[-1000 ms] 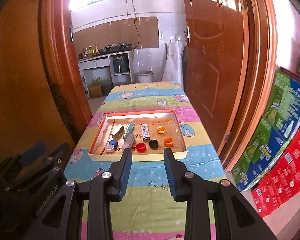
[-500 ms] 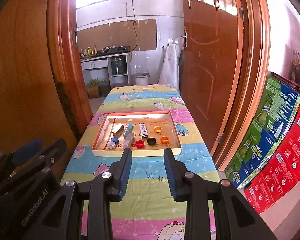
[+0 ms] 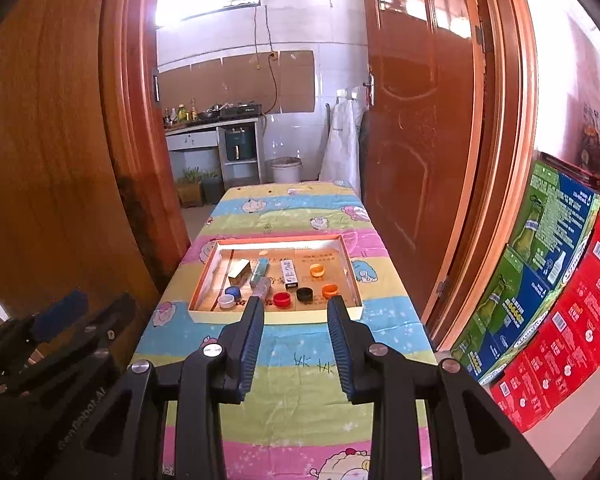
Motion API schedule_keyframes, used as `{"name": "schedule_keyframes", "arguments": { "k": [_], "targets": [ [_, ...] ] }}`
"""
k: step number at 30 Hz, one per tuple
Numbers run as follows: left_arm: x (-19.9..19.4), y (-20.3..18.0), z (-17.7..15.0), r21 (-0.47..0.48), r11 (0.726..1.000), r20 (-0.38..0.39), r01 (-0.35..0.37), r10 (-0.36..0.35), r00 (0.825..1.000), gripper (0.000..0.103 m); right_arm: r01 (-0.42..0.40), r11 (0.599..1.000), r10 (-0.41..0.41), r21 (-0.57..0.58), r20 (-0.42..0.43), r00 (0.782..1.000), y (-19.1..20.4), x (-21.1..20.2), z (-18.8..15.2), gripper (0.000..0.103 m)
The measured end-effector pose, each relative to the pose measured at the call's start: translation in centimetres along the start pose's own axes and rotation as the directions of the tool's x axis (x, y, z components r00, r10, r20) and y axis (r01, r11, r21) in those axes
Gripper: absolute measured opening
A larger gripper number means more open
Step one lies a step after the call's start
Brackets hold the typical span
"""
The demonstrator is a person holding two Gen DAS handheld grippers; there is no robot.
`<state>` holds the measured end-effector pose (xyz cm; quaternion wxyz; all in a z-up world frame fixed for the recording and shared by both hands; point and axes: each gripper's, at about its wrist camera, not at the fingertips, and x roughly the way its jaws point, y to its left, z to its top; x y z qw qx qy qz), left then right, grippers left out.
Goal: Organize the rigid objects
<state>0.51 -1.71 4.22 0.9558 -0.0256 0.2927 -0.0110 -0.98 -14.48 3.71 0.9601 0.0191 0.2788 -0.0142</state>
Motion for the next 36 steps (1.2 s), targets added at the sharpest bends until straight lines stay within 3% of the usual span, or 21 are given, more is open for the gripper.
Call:
{"name": "schedule_keyframes", "arguments": {
  "k": [36],
  "targets": [
    [0.41, 0.18, -0.07, 0.006, 1.000, -0.018, -0.015, 0.015, 1.000, 0.047, -0.030, 1.000, 0.030, -0.010, 0.004, 1.000, 0.47, 0.19, 0.06, 0.033]
  ]
}}
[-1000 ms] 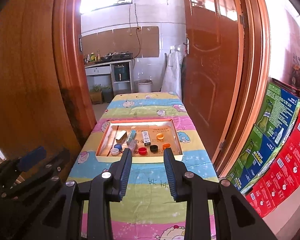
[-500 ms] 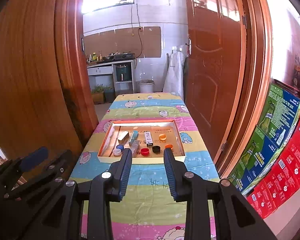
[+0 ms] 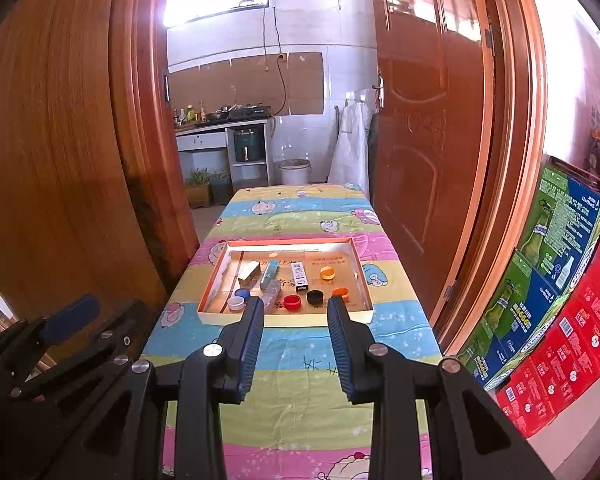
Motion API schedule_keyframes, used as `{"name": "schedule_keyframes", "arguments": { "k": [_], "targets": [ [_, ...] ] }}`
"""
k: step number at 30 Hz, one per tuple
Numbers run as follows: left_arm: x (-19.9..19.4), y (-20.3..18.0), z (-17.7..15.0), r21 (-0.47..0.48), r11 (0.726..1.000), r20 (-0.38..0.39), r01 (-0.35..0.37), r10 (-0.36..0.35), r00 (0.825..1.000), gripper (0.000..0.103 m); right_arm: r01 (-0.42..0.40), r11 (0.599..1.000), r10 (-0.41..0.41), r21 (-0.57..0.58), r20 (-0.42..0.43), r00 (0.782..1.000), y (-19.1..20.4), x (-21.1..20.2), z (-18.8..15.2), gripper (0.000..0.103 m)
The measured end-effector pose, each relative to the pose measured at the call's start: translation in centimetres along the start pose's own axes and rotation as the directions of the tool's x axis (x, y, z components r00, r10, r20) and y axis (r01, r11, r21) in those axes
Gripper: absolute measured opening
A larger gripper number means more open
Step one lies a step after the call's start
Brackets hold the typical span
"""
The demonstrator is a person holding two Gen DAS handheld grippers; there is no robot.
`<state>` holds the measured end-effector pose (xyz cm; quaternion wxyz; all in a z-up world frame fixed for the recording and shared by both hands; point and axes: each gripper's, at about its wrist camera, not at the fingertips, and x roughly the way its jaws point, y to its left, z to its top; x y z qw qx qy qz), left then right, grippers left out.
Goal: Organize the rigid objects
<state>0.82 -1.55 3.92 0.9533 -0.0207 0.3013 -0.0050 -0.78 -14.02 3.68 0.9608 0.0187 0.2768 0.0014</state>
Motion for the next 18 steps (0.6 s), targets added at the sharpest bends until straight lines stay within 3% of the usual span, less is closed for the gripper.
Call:
{"name": "schedule_keyframes", "arguments": {
  "k": [18],
  "targets": [
    [0.14, 0.19, 0.00, 0.002, 1.000, -0.007, -0.002, 0.002, 1.000, 0.047, -0.008, 1.000, 0.009, 0.003, -0.009, 1.000, 0.37, 0.23, -0.04, 0.033]
  ]
}}
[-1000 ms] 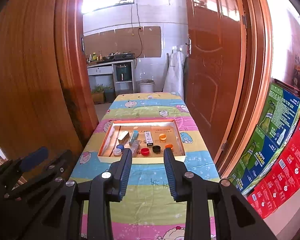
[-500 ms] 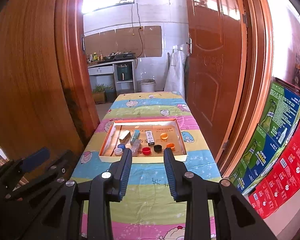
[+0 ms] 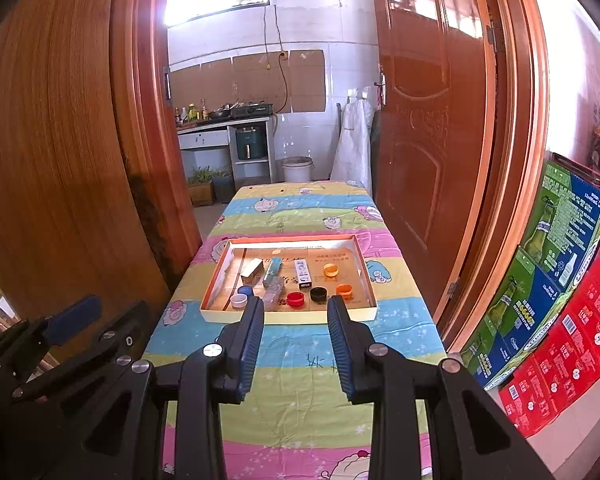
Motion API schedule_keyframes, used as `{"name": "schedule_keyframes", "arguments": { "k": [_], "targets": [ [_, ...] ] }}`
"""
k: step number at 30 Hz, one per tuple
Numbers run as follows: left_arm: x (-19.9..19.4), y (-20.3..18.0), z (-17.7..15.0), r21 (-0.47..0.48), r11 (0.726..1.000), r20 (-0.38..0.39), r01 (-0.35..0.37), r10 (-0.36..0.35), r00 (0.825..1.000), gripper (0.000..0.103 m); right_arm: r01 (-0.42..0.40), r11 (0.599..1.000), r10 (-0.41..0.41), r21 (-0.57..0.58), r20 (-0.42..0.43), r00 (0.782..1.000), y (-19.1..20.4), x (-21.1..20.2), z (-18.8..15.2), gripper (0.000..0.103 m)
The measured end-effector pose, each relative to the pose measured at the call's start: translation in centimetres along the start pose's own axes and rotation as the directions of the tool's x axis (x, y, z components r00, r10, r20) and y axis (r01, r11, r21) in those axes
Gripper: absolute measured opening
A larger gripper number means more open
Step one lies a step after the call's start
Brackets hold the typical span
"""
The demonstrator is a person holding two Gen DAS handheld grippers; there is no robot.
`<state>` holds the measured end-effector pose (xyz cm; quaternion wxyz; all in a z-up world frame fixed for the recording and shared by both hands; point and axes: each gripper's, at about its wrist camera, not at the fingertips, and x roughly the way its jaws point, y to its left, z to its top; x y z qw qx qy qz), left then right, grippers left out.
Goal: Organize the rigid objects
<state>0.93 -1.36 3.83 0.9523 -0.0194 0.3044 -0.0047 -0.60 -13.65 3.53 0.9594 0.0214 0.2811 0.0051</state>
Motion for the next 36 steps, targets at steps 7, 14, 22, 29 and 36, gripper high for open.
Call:
{"name": "schedule_keyframes", "arguments": {
  "k": [7, 14, 22, 29, 36],
  "targets": [
    [0.12, 0.00, -0.16, 0.001, 1.000, -0.003, 0.002, -0.002, 1.000, 0.047, -0.003, 1.000, 0.003, 0.000, -0.001, 1.000, 0.09, 0.02, -0.12, 0.033],
    [0.14, 0.00, -0.20, 0.001, 1.000, -0.003, 0.002, -0.002, 1.000, 0.047, -0.004, 1.000, 0.004, 0.001, -0.001, 1.000, 0.16, 0.04, -0.17, 0.033],
    [0.24, 0.04, -0.34, 0.002, 1.000, -0.003, -0.001, 0.001, 1.000, 0.047, -0.004, 1.000, 0.004, 0.001, -0.001, 1.000, 0.15, 0.07, -0.14, 0.033],
    [0.26, 0.13, -0.42, 0.009, 1.000, -0.004, 0.001, -0.001, 1.000, 0.047, -0.004, 1.000, 0.004, 0.001, -0.002, 1.000, 0.11, 0.07, -0.11, 0.033],
    [0.21, 0.19, -0.45, 0.011, 1.000, -0.003, 0.002, -0.002, 1.000, 0.047, -0.005, 1.000, 0.005, 0.003, -0.001, 1.000, 0.19, 0.07, -0.19, 0.033]
  ]
}}
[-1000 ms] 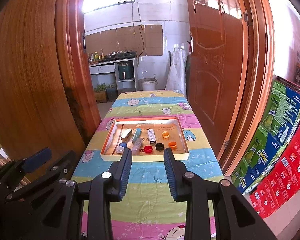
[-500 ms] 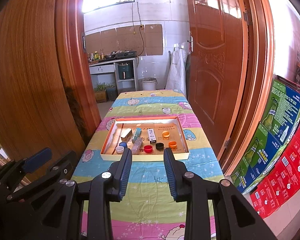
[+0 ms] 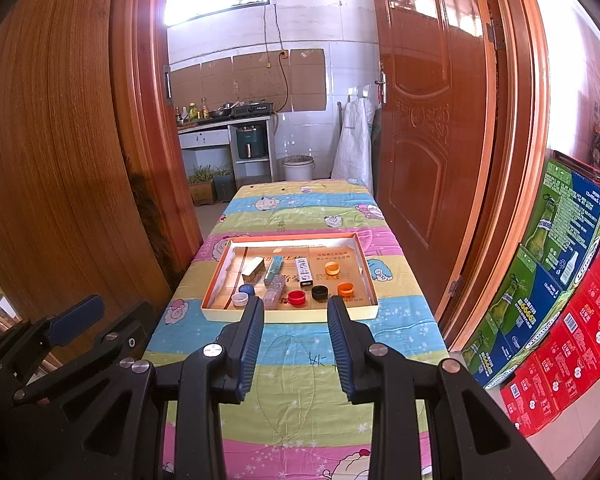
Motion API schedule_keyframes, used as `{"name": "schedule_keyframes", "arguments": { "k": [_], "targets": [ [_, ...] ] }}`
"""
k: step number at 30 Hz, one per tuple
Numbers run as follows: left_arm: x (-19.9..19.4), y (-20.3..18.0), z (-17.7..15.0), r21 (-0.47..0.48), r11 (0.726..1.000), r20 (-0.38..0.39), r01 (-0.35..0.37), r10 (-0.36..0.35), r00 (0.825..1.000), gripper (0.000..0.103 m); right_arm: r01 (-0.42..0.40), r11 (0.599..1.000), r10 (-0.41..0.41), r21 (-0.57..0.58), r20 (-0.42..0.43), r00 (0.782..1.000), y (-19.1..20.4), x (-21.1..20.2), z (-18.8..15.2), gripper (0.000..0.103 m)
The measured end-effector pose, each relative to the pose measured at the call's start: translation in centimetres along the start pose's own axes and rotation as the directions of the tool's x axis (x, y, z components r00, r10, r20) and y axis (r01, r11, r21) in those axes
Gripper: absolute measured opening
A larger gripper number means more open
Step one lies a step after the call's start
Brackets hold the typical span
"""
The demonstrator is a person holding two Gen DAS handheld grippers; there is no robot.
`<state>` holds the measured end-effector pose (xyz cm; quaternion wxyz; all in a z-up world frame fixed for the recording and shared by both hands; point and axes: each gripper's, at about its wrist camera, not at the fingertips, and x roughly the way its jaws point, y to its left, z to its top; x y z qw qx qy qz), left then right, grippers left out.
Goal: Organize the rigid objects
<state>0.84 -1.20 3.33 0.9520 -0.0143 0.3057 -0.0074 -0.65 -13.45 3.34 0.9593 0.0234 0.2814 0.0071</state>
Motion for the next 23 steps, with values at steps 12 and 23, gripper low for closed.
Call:
{"name": "schedule_keyframes", "arguments": {
  "k": [12, 23],
  "targets": [
    [-0.16, -0.21, 0.14, 0.007, 1.000, 0.002, 0.003, -0.003, 1.000, 0.047, 0.001, 1.000, -0.001, -0.001, 0.001, 1.000, 0.03, 0.00, -0.02, 0.033],
    [-0.33, -0.06, 0.22, 0.006, 1.000, 0.005, 0.010, -0.010, 1.000, 0.047, 0.000, 1.000, 0.000, 0.001, -0.001, 1.000, 0.03, -0.04, -0.01, 0.033]
  ]
}}
